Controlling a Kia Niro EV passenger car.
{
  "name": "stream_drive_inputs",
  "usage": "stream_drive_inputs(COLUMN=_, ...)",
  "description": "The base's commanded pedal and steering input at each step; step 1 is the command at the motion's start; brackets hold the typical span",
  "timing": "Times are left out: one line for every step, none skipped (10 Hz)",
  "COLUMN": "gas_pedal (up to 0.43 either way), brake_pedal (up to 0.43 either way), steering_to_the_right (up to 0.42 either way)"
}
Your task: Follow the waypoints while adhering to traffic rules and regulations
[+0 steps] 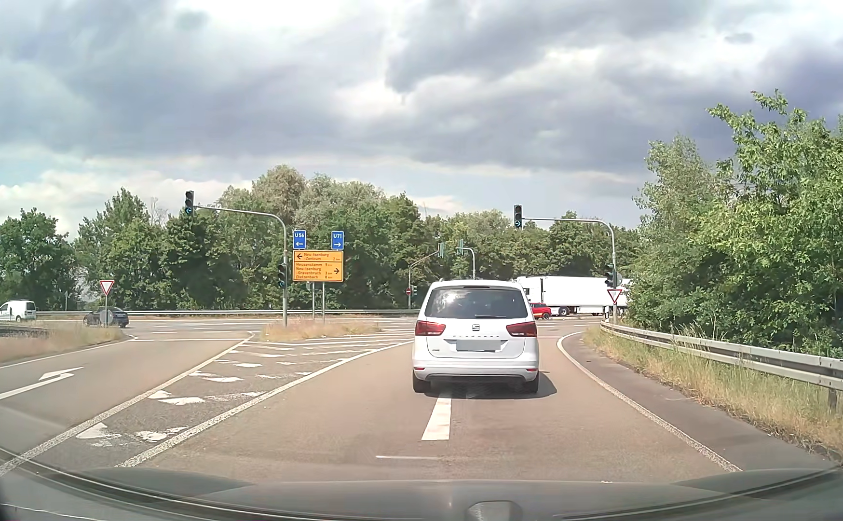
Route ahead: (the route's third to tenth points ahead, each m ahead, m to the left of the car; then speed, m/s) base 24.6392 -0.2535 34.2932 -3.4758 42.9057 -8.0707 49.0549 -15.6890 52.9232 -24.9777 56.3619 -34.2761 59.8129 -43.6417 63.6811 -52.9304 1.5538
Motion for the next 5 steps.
stream_drive_inputs(gas_pedal=0.39, brake_pedal=0.037, steering_to_the_right=-0.013)
stream_drive_inputs(gas_pedal=0.39, brake_pedal=0.037, steering_to_the_right=-0.013)
stream_drive_inputs(gas_pedal=0.398, brake_pedal=0.037, steering_to_the_right=-0.01)
stream_drive_inputs(gas_pedal=0.398, brake_pedal=0.037, steering_to_the_right=-0.007)
stream_drive_inputs(gas_pedal=0.409, brake_pedal=0.037, steering_to_the_right=-0.007)
